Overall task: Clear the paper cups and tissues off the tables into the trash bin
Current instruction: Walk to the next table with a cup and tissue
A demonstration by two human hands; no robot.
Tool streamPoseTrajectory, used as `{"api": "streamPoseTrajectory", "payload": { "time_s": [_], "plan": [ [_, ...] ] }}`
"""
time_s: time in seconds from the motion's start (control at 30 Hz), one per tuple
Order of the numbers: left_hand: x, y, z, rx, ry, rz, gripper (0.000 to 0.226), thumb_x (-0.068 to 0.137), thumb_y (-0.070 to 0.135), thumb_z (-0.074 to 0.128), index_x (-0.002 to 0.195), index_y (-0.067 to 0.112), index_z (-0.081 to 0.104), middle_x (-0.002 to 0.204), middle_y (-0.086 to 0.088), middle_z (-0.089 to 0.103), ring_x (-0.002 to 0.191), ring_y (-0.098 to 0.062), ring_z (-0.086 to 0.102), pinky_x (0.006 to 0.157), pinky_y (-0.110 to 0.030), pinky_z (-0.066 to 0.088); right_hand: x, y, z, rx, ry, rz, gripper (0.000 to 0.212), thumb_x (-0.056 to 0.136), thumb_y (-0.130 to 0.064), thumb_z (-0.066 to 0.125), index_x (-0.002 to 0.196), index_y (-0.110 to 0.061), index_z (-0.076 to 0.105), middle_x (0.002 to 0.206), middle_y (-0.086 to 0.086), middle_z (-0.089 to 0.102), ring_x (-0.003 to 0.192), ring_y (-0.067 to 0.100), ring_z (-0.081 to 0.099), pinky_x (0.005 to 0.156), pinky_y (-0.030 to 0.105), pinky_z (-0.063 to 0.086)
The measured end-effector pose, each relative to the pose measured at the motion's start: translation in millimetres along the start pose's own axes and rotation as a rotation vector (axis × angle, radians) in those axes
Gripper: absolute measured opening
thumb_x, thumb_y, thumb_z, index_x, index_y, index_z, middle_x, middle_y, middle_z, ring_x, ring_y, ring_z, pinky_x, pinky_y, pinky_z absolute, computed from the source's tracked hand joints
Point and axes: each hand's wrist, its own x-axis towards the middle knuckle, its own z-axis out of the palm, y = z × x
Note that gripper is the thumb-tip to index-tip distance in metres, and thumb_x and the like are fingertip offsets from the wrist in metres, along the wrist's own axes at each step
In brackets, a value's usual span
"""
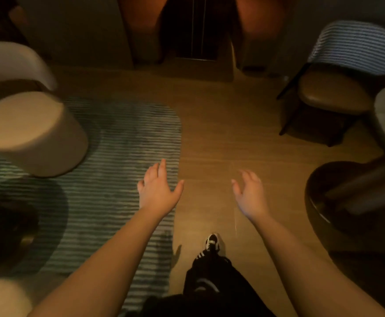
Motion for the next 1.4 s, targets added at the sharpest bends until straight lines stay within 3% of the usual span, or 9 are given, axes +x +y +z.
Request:
{"api": "streamPoseTrajectory", "payload": {
  "time_s": [0.4, 0.77, 1.0, 1.1, 1.27, 1.4],
  "plan": [
    [317.4, 126.9, 4.9, -0.006, 0.002, -0.052, 0.085, 0.085, 0.065, 0.039, 0.15, 0.023, 0.005, 0.156, -0.003, 0.019, 0.142, -0.02, 0.015, 0.11, -0.046, 0.021, 348.7, -1.3, -49.1, -0.035, -0.035, -0.061, 0.045, 0.096, -0.032, 0.046, 0.136, -0.013, 0.045, 0.144, 0.006, 0.044, 0.134, 0.022, 0.037, 0.109, 0.034, 0.03],
    [705.6, 151.4, -1.9, -0.045, 0.017, -0.067, 0.087, 0.082, 0.066, 0.042, 0.15, 0.026, 0.006, 0.156, 0.001, 0.017, 0.143, -0.019, 0.013, 0.111, -0.047, 0.019, 734.9, -79.2, -31.1, 0.013, -0.034, -0.043, 0.047, 0.096, -0.036, 0.046, 0.14, -0.021, 0.039, 0.147, 0.001, 0.038, 0.135, 0.018, 0.035, 0.109, 0.035, 0.031],
    [906.1, 178.3, -44.6, -0.102, 0.054, -0.01, 0.084, 0.083, 0.061, 0.048, 0.149, 0.023, 0.013, 0.153, -0.004, 0.026, 0.14, -0.021, 0.021, 0.107, -0.051, 0.023, 925.9, -123.8, -45.3, 0.041, -0.024, -0.062, 0.045, 0.095, -0.024, 0.05, 0.136, -0.007, 0.046, 0.14, 0.014, 0.047, 0.13, 0.027, 0.043, 0.107, 0.037, 0.035],
    [979.1, 182.7, -43.9, -0.113, 0.055, -0.011, 0.084, 0.083, 0.06, 0.049, 0.149, 0.021, 0.015, 0.152, -0.006, 0.028, 0.14, -0.021, 0.021, 0.106, -0.049, 0.022, 1000.5, -133.9, -37.6, 0.091, -0.045, -0.025, 0.044, 0.094, -0.028, 0.05, 0.135, -0.011, 0.046, 0.138, 0.011, 0.049, 0.125, 0.026, 0.048, 0.103, 0.042, 0.041],
    [1147.6, 201.6, -28.6, -0.121, 0.042, -0.013, 0.085, 0.083, 0.065, 0.043, 0.149, 0.022, 0.012, 0.154, -0.006, 0.023, 0.139, -0.025, 0.023, 0.105, -0.053, 0.023, 1173.5, -148.7, -16.6, 0.075, -0.019, -0.057, 0.043, 0.095, -0.03, 0.048, 0.136, -0.015, 0.045, 0.14, 0.009, 0.046, 0.126, 0.026, 0.045, 0.099, 0.032, 0.037],
    [1291.3, 228.3, -31.1, -0.126, 0.064, -0.017, 0.085, 0.083, 0.066, 0.043, 0.148, 0.024, 0.009, 0.154, -0.006, 0.022, 0.139, -0.025, 0.022, 0.106, -0.053, 0.023, 1325.5, -167.5, -17.9, 0.059, -0.036, -0.021, 0.047, 0.096, -0.034, 0.046, 0.14, -0.021, 0.039, 0.147, 0.006, 0.037, 0.133, 0.024, 0.037, 0.105, 0.037, 0.033]
  ]
}}
